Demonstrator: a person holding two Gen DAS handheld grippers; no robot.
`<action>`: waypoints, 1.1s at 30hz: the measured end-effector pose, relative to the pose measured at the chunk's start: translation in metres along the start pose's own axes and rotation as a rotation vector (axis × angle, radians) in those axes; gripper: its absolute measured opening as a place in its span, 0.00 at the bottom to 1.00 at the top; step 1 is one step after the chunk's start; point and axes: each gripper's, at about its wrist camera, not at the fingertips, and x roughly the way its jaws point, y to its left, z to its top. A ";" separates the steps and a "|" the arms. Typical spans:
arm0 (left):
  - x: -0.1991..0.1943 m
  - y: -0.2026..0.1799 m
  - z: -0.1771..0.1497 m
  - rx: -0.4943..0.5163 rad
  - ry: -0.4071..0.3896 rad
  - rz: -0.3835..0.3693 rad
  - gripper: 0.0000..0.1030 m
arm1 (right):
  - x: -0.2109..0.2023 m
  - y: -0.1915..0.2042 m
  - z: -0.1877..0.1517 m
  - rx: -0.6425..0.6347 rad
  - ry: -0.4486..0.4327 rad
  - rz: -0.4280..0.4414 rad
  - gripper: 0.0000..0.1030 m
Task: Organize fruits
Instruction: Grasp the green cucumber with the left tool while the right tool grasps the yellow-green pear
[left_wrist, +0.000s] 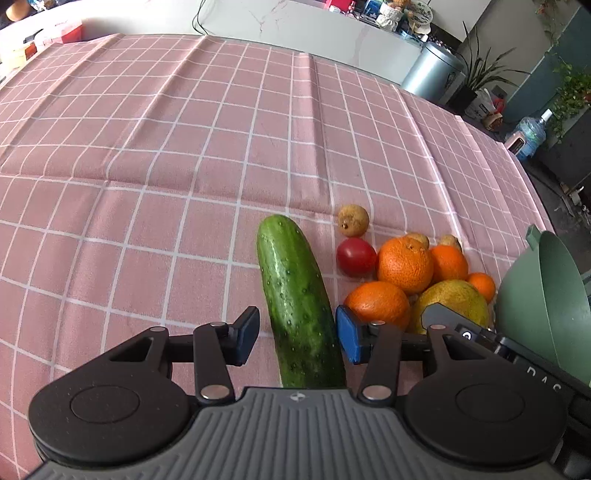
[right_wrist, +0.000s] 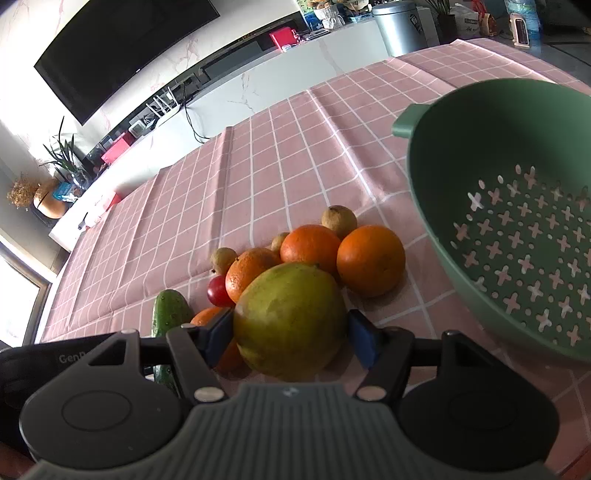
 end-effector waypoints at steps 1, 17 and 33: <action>0.000 0.000 -0.001 0.001 0.002 0.002 0.58 | -0.001 0.000 -0.001 -0.005 0.006 -0.004 0.61; 0.012 -0.014 0.004 0.033 -0.033 0.050 0.45 | -0.014 0.001 -0.012 -0.096 0.028 -0.055 0.62; -0.041 -0.015 -0.023 0.057 -0.169 0.032 0.41 | -0.056 0.021 -0.022 -0.259 -0.022 -0.038 0.61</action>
